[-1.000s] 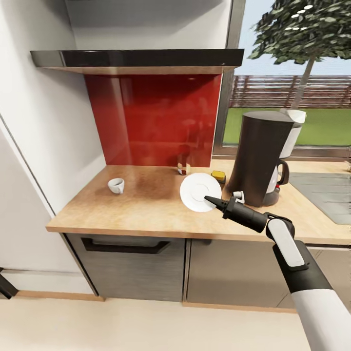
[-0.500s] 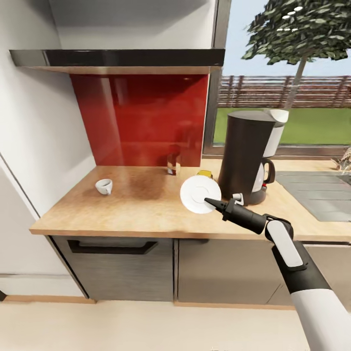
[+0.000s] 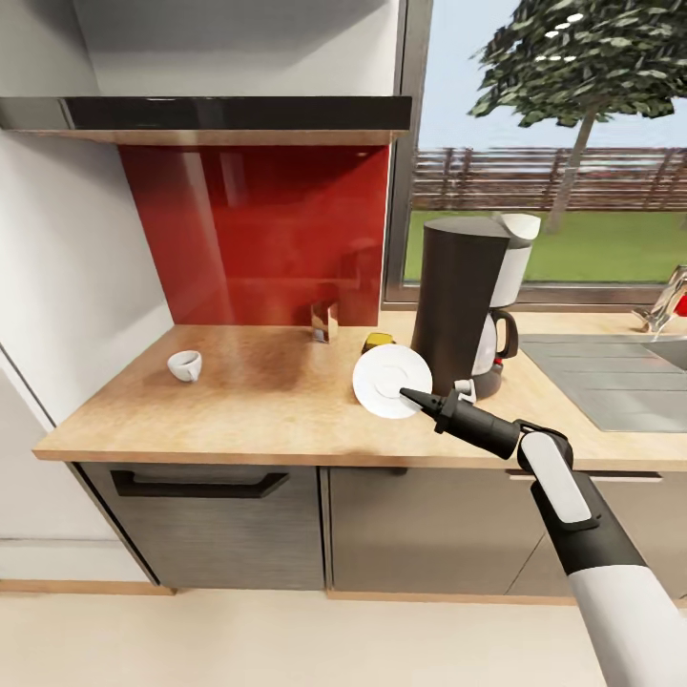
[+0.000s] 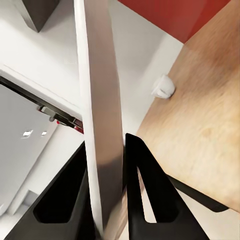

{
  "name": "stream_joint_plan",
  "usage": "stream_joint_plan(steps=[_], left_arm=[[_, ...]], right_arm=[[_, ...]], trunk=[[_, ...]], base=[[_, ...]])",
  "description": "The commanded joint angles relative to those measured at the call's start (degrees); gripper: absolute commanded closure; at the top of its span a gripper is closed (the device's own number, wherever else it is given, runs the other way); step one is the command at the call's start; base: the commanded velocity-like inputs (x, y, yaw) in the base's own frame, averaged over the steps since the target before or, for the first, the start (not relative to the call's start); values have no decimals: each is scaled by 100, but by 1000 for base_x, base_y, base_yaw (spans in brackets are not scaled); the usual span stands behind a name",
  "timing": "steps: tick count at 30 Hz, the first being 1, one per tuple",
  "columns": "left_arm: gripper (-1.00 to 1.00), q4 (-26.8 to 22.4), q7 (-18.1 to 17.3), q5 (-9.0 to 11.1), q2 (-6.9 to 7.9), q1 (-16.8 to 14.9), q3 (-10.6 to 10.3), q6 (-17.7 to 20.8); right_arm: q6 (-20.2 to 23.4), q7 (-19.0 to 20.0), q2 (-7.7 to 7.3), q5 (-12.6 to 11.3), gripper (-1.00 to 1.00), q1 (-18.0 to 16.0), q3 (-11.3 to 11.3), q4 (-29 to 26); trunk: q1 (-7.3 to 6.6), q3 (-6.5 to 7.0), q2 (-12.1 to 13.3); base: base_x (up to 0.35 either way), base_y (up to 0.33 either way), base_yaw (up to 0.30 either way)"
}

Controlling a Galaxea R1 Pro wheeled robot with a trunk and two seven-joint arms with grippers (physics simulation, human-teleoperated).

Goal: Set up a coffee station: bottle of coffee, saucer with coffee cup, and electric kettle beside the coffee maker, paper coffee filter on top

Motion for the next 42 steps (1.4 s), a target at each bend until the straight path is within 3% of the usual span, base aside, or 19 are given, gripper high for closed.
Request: stream_joint_plan(steps=[1, 39, 42], left_arm=[[-100, -3, -20, 49, 2, -2, -48, 61], [-100, -1, -11, 49, 2, 33, -48, 64], [-100, 1, -11, 49, 2, 33, -48, 64]], right_arm=[[17, 39, -3, -6, 100, -5, 4, 3], [-4, -2, -3, 15, 100, -5, -16, 720], [-3, -230, -3, 23, 100, -5, -27, 863]], trunk=[[0, -5, -3], [0, -5, -3], [0, -5, -3]], base=[[0, -3, 0], [0, 0, 0], [0, 0, 0]])
